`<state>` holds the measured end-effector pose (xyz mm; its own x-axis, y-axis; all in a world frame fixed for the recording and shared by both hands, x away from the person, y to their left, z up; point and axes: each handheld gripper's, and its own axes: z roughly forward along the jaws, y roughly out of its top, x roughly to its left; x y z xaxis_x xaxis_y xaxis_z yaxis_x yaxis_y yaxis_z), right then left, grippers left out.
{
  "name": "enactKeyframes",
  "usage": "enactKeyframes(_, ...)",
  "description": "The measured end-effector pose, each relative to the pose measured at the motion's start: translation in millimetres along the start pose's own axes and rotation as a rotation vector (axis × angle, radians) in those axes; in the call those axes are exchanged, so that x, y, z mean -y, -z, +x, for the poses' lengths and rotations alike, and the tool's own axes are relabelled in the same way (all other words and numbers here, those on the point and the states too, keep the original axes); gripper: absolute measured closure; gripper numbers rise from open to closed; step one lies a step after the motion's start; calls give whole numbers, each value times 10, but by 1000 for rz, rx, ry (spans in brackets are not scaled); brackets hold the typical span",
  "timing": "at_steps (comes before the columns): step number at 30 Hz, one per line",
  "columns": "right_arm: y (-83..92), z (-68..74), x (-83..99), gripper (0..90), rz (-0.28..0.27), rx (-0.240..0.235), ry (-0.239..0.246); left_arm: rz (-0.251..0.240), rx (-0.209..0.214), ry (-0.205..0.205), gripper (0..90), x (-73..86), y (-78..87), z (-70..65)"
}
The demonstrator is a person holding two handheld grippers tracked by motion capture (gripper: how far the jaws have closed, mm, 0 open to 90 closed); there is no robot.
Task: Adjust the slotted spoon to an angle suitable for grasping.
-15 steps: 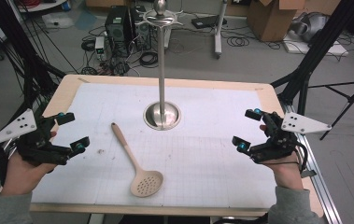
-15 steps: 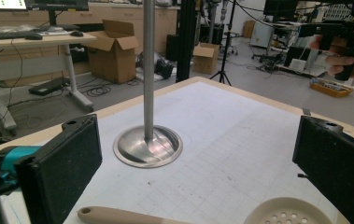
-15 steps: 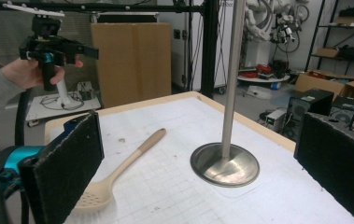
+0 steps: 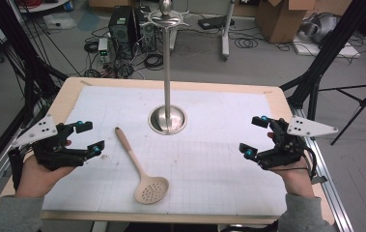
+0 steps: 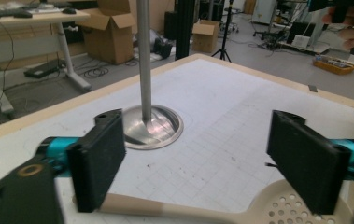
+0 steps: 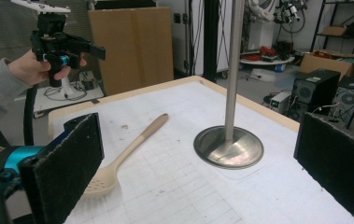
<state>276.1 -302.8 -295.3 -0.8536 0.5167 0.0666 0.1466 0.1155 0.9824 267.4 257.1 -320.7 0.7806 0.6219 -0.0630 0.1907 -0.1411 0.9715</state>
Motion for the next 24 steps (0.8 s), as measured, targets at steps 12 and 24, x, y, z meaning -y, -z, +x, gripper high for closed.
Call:
enactKeyframes(12, -1, 35, -13, 2, 3, -7, 15, 22, -39, -37, 645, 114, -51, 12)
enactKeyframes(24, -36, 56, -12, 2, 17, -58, 34, 111, 10, -24, 887, 340, -261, 62)
